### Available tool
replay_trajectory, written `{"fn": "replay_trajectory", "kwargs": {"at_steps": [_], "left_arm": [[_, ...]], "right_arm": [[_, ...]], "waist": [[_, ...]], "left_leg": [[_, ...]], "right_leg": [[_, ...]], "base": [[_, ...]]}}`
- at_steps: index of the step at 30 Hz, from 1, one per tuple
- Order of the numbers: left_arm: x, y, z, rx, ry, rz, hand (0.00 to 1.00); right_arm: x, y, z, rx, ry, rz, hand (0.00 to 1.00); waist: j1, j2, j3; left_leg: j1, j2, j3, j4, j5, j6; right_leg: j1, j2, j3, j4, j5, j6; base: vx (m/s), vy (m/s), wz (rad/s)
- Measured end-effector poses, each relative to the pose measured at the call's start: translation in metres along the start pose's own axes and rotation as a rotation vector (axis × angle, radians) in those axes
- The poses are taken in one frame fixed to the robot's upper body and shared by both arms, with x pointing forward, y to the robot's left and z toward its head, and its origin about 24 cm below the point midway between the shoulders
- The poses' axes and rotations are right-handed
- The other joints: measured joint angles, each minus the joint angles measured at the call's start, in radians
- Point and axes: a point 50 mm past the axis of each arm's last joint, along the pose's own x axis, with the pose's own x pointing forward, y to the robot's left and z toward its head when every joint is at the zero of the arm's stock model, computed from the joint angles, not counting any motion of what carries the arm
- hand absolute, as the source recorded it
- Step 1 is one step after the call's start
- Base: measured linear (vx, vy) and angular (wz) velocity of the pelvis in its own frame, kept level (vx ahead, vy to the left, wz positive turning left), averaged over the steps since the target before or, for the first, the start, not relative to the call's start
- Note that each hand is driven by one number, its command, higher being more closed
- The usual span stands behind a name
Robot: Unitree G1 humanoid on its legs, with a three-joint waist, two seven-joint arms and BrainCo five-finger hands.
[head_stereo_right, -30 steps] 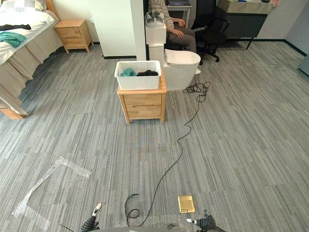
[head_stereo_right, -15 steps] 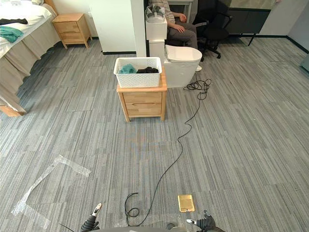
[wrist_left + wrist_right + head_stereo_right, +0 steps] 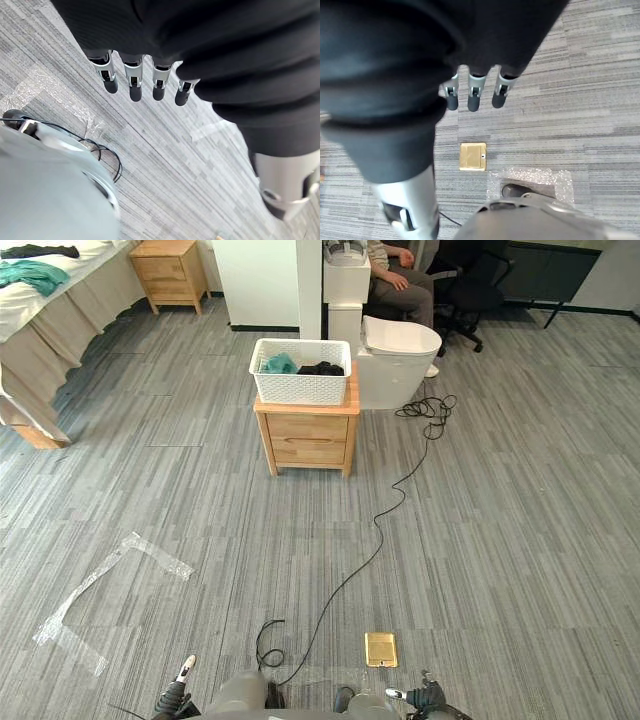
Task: Pick up the laundry basket with both hands and put the clothes into the washing machine.
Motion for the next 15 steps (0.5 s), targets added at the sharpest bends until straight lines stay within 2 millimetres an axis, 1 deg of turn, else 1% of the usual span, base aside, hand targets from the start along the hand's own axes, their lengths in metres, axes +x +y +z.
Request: {"fn": "replay_trajectory", "kwargs": {"at_steps": [1, 2, 3, 4, 5, 6, 7, 8, 9, 10, 11, 12, 13, 14, 15], "left_arm": [[-0.001, 0.003, -0.002, 0.002, 0.006, 0.012, 0.0], [-0.003, 0.007, -0.006, 0.003, 0.017, 0.023, 0.0], [-0.004, 0.009, -0.01, 0.004, 0.028, 0.029, 0.0], [-0.005, 0.009, -0.012, 0.002, 0.032, 0.028, 0.0], [-0.005, 0.008, -0.013, -0.002, 0.033, 0.027, 0.0], [-0.005, 0.007, -0.013, -0.003, 0.034, 0.025, 0.0], [-0.005, 0.007, -0.013, -0.007, 0.034, 0.025, 0.0], [-0.005, 0.008, -0.013, -0.01, 0.036, 0.026, 0.0], [-0.007, 0.013, -0.018, -0.009, 0.05, 0.04, 0.0], [-0.008, 0.017, -0.02, -0.008, 0.058, 0.05, 0.0], [-0.009, 0.023, -0.021, -0.02, 0.058, 0.069, 0.0], [-0.009, 0.025, -0.02, -0.026, 0.056, 0.078, 0.0], [-0.008, 0.026, -0.018, -0.032, 0.05, 0.083, 0.0], [-0.008, 0.026, -0.017, -0.03, 0.048, 0.082, 0.0], [-0.008, 0.026, -0.017, -0.029, 0.048, 0.083, 0.0]], "right_arm": [[0.0, 0.0, 0.0, -0.003, 0.004, 0.001, 0.0], [0.001, 0.0, 0.001, -0.006, 0.006, 0.003, 0.0], [0.001, -0.001, 0.002, -0.009, 0.01, 0.002, 0.0], [0.002, -0.001, 0.002, -0.011, 0.01, 0.0, 0.0], [0.002, -0.003, 0.002, -0.013, 0.01, -0.003, 0.0], [0.002, -0.005, 0.002, -0.023, 0.009, -0.006, 0.0], [0.002, -0.007, 0.002, -0.039, 0.009, -0.009, 0.0], [0.002, -0.008, 0.002, -0.048, 0.008, -0.01, 0.0], [0.002, -0.007, 0.002, -0.055, 0.008, -0.006, 0.0], [0.002, -0.006, 0.002, -0.052, 0.011, -0.001, 0.0], [0.001, 0.0, -0.005, -0.044, 0.037, 0.021, 0.0], [0.001, 0.002, -0.006, -0.037, 0.044, 0.029, 0.0], [0.001, 0.004, -0.005, -0.009, 0.044, 0.028, 0.0], [0.001, 0.002, -0.007, 0.027, 0.052, 0.016, 0.0], [0.001, 0.001, -0.008, 0.052, 0.057, 0.007, 0.0]], "waist": [[0.002, 0.0, 0.003], [0.002, -0.011, 0.0], [0.004, -0.01, 0.001], [0.006, -0.008, 0.002], [0.01, -0.004, 0.003], [0.018, 0.004, 0.006], [0.022, 0.012, 0.004], [0.023, 0.016, 0.004], [0.026, 0.015, 0.004], [0.035, 0.003, -0.006], [0.05, -0.032, -0.03], [0.055, -0.046, -0.04], [0.049, -0.054, -0.041], [0.048, -0.06, -0.039], [0.048, -0.062, -0.037]], "left_leg": [[-0.013, 0.001, 0.008, -0.004, -0.001, 0.0], [-0.034, -0.004, 0.025, -0.052, -0.001, -0.001], [-0.047, -0.02, 0.026, -0.147, 0.0, -0.001], [-0.054, -0.029, 0.02, -0.207, 0.003, -0.006], [-0.064, -0.041, 0.007, -0.304, 0.009, -0.014], [-0.066, -0.058, -0.034, -0.452, 0.035, -0.046], [-0.064, -0.061, -0.075, -0.584, 0.057, -0.077], [-0.061, -0.058, -0.092, -0.629, 0.062, -0.085], [-0.062, -0.052, -0.093, -0.632, 0.117, -0.084], [-0.072, -0.068, -0.075, -0.564, 0.142, -0.062], [-0.113, -0.091, -0.05, -0.456, 0.112, -0.023], [-0.128, -0.102, -0.036, -0.409, 0.069, 0.01], [-0.13, -0.128, -0.022, -0.346, 0.004, 0.032], [-0.091, -0.16, -0.005, -0.321, -0.049, 0.06], [-0.038, -0.183, 0.015, -0.32, -0.079, 0.085]], "right_leg": [[0.0, -0.011, 0.009, 0.012, -0.011, 0.004], [-0.002, -0.034, 0.027, 0.032, -0.022, 0.008], [-0.002, -0.06, 0.042, 0.037, -0.034, 0.023], [0.001, -0.073, 0.05, 0.037, -0.04, 0.032], [0.002, -0.089, 0.06, 0.037, -0.049, 0.047], [0.011, -0.106, 0.07, 0.033, -0.062, 0.068], [0.028, -0.114, 0.073, 0.023, -0.078, 0.093], [0.038, -0.116, 0.075, 0.019, -0.089, 0.109], [0.066, -0.131, 0.085, 0.015, -0.116, 0.135], [0.083, -0.163, 0.097, 0.014, -0.14, 0.149], [0.089, -0.205, 0.117, 0.017, -0.157, 0.149], [0.084, -0.22, 0.131, 0.041, -0.159, 0.147], [0.046, -0.256, 0.157, 0.168, -0.153, 0.156], [-0.019, -0.295, 0.2, 0.378, -0.121, 0.158], [-0.083, -0.318, 0.245, 0.565, -0.049, 0.13]], "base": [[0.16, 0.091, -0.25], [0.18, 0.122, -0.37], [0.19, 0.139, -0.37], [0.23, 0.18, -0.31], [0.3, 0.23, -0.23], [0.33, 0.261, -0.21], [0.39, 0.331, -0.14], [0.43, 0.397, -0.15], [0.47, 0.414, -0.23], [0.49, 0.41, -0.43], [0.43, 0.305, -0.45], [0.56, 0.344, -0.29], [0.71, 0.427, -0.02], [0.7, 0.426, 0.04], [0.68, 0.414, 0.01]]}}
